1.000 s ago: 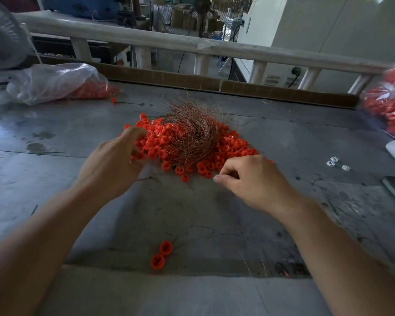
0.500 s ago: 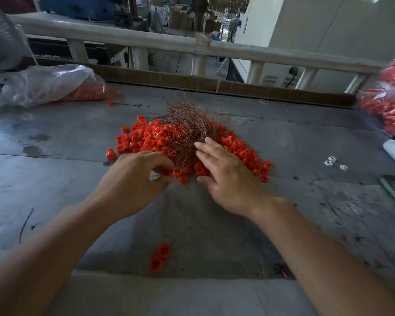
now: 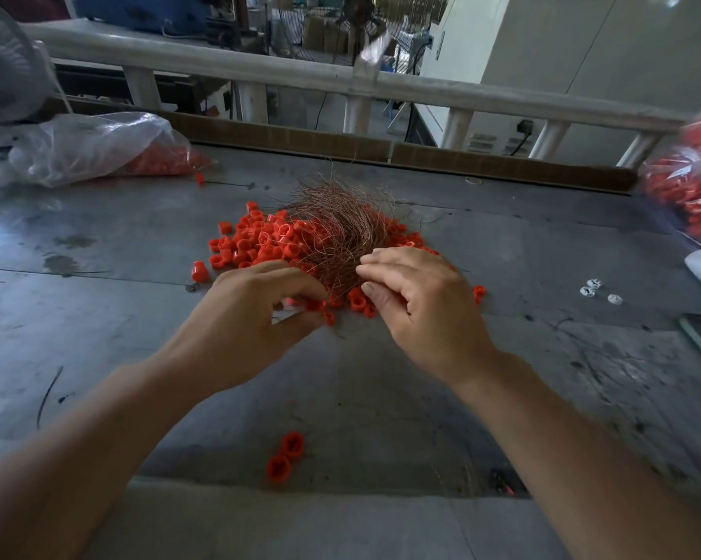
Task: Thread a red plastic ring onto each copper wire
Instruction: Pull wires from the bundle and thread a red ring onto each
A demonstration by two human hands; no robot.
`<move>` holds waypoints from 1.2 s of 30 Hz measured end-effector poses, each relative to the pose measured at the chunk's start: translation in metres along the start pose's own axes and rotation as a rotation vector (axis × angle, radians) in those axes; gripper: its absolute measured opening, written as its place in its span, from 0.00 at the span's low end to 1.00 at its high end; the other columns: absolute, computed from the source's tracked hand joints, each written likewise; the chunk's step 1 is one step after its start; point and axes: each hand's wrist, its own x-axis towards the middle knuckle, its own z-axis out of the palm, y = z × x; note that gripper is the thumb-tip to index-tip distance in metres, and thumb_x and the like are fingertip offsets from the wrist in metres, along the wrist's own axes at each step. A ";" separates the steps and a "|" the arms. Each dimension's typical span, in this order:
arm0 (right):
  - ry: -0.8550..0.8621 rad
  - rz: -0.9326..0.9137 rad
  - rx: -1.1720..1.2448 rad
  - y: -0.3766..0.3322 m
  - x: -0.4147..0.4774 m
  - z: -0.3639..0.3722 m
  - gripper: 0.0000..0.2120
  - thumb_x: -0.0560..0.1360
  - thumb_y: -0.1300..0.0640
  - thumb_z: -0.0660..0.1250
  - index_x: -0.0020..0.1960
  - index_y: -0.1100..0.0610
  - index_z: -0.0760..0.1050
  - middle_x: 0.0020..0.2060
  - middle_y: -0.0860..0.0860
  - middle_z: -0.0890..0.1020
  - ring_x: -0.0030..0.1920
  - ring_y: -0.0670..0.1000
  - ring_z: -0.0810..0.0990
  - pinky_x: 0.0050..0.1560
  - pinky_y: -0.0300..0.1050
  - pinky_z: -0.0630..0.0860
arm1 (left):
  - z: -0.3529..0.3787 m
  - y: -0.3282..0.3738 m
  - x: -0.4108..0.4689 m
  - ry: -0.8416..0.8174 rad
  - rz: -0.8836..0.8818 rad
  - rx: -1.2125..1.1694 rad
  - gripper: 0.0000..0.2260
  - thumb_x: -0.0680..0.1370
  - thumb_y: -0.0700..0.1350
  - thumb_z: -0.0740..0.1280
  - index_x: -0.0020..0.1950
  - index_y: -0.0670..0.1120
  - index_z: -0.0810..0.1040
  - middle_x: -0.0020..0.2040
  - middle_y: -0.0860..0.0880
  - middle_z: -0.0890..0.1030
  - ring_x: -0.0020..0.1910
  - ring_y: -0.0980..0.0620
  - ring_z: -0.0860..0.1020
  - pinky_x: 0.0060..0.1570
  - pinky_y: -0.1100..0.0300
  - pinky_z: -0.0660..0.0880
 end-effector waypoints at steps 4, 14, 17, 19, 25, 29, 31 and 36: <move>0.029 0.022 0.049 -0.002 0.001 -0.004 0.07 0.67 0.66 0.69 0.45 0.64 0.82 0.43 0.57 0.84 0.45 0.55 0.82 0.51 0.42 0.75 | 0.006 0.003 0.001 0.005 0.118 -0.028 0.07 0.68 0.45 0.71 0.46 0.47 0.83 0.59 0.55 0.72 0.48 0.67 0.72 0.45 0.73 0.71; 0.020 0.019 0.173 0.002 0.002 0.002 0.05 0.68 0.68 0.69 0.43 0.64 0.82 0.38 0.57 0.83 0.38 0.53 0.82 0.43 0.40 0.75 | 0.028 -0.001 0.011 -0.177 0.078 0.075 0.10 0.68 0.36 0.74 0.47 0.43 0.82 0.60 0.45 0.78 0.56 0.58 0.73 0.56 0.75 0.62; 0.014 -0.030 0.208 -0.001 0.003 0.000 0.05 0.69 0.68 0.69 0.43 0.64 0.82 0.37 0.56 0.83 0.38 0.52 0.82 0.42 0.39 0.76 | 0.031 -0.001 0.011 -0.216 0.105 0.095 0.09 0.68 0.36 0.74 0.47 0.41 0.81 0.54 0.44 0.80 0.56 0.54 0.69 0.55 0.80 0.55; 0.000 -0.068 0.234 -0.005 0.001 -0.001 0.05 0.69 0.69 0.68 0.43 0.64 0.81 0.37 0.56 0.83 0.38 0.50 0.81 0.43 0.37 0.76 | 0.031 0.000 0.012 -0.210 0.109 0.087 0.09 0.67 0.35 0.73 0.46 0.41 0.81 0.51 0.46 0.81 0.54 0.53 0.68 0.52 0.83 0.57; -0.043 -0.102 0.315 -0.011 0.001 -0.003 0.06 0.68 0.70 0.69 0.43 0.64 0.81 0.37 0.56 0.82 0.39 0.48 0.80 0.43 0.35 0.76 | 0.031 0.003 0.011 -0.183 0.115 0.070 0.14 0.67 0.32 0.72 0.51 0.39 0.80 0.50 0.43 0.82 0.56 0.51 0.68 0.55 0.79 0.58; -0.083 -0.094 0.429 -0.018 0.001 -0.008 0.06 0.68 0.70 0.68 0.43 0.65 0.81 0.35 0.54 0.81 0.38 0.46 0.79 0.44 0.32 0.75 | 0.031 0.004 0.012 -0.141 0.096 0.092 0.14 0.65 0.33 0.72 0.50 0.37 0.80 0.49 0.41 0.82 0.54 0.51 0.72 0.55 0.80 0.55; -0.102 -0.136 0.434 -0.020 0.000 -0.008 0.05 0.69 0.69 0.68 0.44 0.64 0.81 0.36 0.54 0.82 0.38 0.45 0.79 0.44 0.32 0.75 | 0.030 0.006 0.012 -0.155 0.096 0.126 0.14 0.63 0.33 0.73 0.48 0.38 0.81 0.46 0.44 0.83 0.49 0.53 0.76 0.53 0.78 0.56; 0.044 0.239 0.232 0.002 0.004 -0.007 0.09 0.72 0.64 0.67 0.51 0.59 0.80 0.41 0.49 0.82 0.41 0.42 0.78 0.46 0.34 0.75 | 0.032 0.003 0.013 -0.198 0.016 0.100 0.09 0.72 0.38 0.70 0.51 0.44 0.80 0.64 0.50 0.75 0.58 0.54 0.74 0.52 0.84 0.53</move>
